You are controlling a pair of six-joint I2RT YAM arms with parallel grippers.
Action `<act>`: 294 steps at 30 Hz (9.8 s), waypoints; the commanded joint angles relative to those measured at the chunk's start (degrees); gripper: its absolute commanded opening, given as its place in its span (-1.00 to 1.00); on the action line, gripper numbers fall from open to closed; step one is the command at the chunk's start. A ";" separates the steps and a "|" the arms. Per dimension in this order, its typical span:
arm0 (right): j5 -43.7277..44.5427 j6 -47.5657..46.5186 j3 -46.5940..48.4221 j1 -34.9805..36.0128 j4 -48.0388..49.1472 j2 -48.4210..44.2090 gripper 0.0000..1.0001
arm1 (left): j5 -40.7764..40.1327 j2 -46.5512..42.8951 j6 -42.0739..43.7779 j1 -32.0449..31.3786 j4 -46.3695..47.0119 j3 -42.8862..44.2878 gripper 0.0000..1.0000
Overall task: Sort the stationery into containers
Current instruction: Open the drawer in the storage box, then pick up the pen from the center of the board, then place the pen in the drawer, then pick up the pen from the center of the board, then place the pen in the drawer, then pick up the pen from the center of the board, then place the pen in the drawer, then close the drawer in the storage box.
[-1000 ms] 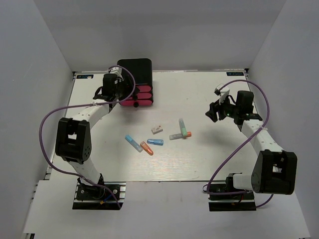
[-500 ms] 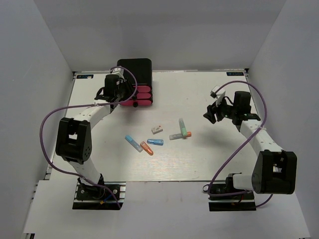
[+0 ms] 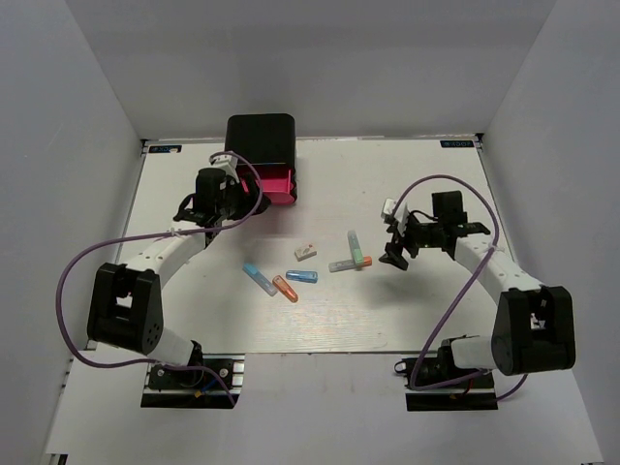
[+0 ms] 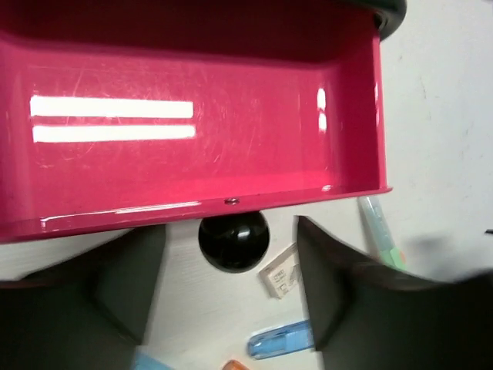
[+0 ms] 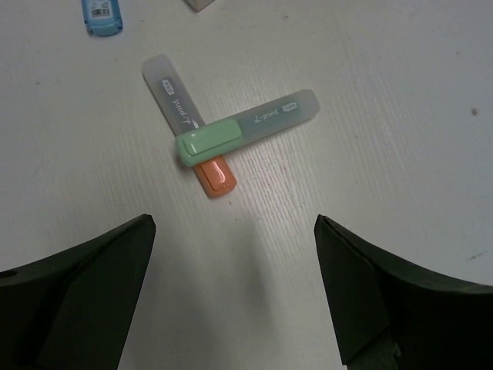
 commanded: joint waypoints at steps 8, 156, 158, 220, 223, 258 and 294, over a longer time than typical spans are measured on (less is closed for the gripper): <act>13.39 19.18 10.71 11.74 6.31 10.53 0.14 | -0.24 -8.42 1.78 -0.11 -4.65 -1.68 0.75; 25.80 31.09 -3.96 17.65 21.88 -3.17 -0.09 | -28.62 -11.52 -43.12 -12.59 -13.55 11.06 -0.77; 26.15 30.47 -4.31 17.66 21.36 -4.13 -0.09 | -31.96 -8.28 -46.53 -11.54 -10.30 11.93 -0.77; 9.18 -26.05 16.25 17.39 -10.20 29.35 0.16 | -17.29 -45.27 -17.29 -8.72 -16.78 -20.92 0.56; 10.42 -25.87 16.51 17.48 -12.47 29.79 -0.19 | -15.54 -42.99 -17.29 -8.72 -15.64 -22.25 0.63; 7.60 13.41 64.32 33.12 23.29 44.29 -0.66 | -13.07 -41.48 -25.81 -9.25 -5.70 -30.86 0.68; 27.12 30.72 5.44 19.42 28.82 1.76 -0.93 | -21.41 -11.35 -34.07 -7.58 7.12 -16.37 -0.78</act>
